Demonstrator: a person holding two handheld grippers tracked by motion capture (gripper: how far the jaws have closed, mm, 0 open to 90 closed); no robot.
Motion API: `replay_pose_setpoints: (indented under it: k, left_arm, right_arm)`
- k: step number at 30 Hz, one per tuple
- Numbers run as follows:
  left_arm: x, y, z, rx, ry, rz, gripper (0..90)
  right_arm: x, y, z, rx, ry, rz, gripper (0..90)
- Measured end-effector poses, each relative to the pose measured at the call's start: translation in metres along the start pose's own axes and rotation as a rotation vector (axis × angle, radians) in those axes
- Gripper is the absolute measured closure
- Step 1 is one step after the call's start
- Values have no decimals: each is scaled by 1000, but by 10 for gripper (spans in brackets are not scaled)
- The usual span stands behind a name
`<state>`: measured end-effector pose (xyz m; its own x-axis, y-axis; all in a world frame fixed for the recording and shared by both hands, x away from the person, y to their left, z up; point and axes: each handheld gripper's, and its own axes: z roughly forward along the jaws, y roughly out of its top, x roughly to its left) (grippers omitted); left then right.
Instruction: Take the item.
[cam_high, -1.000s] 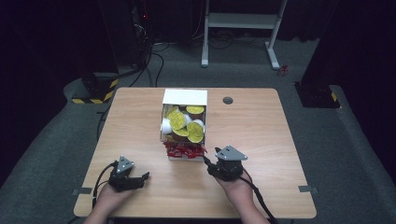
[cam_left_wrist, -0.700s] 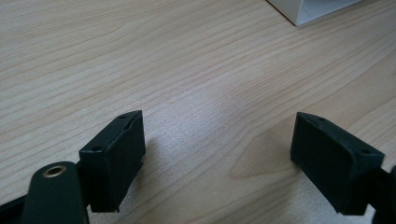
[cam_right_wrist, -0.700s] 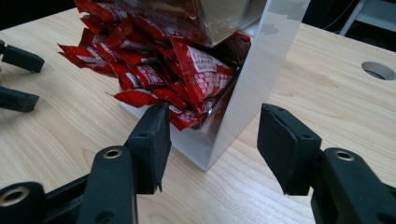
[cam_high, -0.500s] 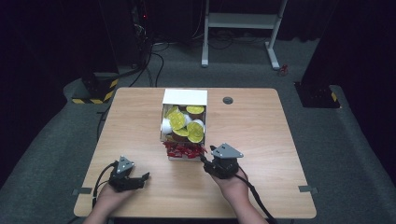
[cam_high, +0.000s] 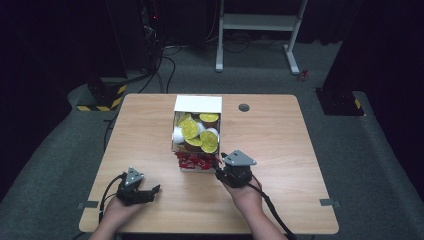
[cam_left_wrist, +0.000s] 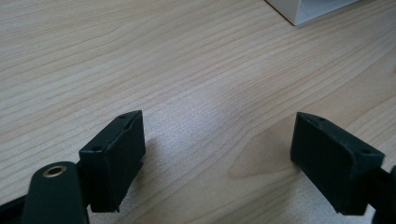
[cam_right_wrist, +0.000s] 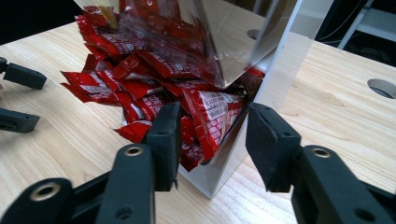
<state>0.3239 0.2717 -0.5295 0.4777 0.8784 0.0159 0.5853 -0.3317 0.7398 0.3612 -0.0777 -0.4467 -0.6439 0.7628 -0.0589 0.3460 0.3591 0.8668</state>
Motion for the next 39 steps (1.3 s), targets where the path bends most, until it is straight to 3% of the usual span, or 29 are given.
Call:
replay_pose_setpoints:
  k: [8, 12, 17, 25, 39]
  left_arm:
    - [0, 0, 0, 0, -1, 0, 184]
    - [0, 0, 0, 0, -1, 1, 184]
    - [0, 0, 0, 2, -3, 1, 184]
    - [0, 0, 0, 1, -4, 1, 184]
    - [0, 0, 0, 3, -5, 1, 184]
  right_arm:
    - [-3, 1, -1, -18, -20, -18, 703]
    - [0, 0, 1, -17, -26, -39, 716]
    - [-1, -1, 6, -19, -32, -26, 716]
    - [0, 0, 8, -25, -37, -36, 823]
    - [3, -2, 1, -38, -30, -37, 842]
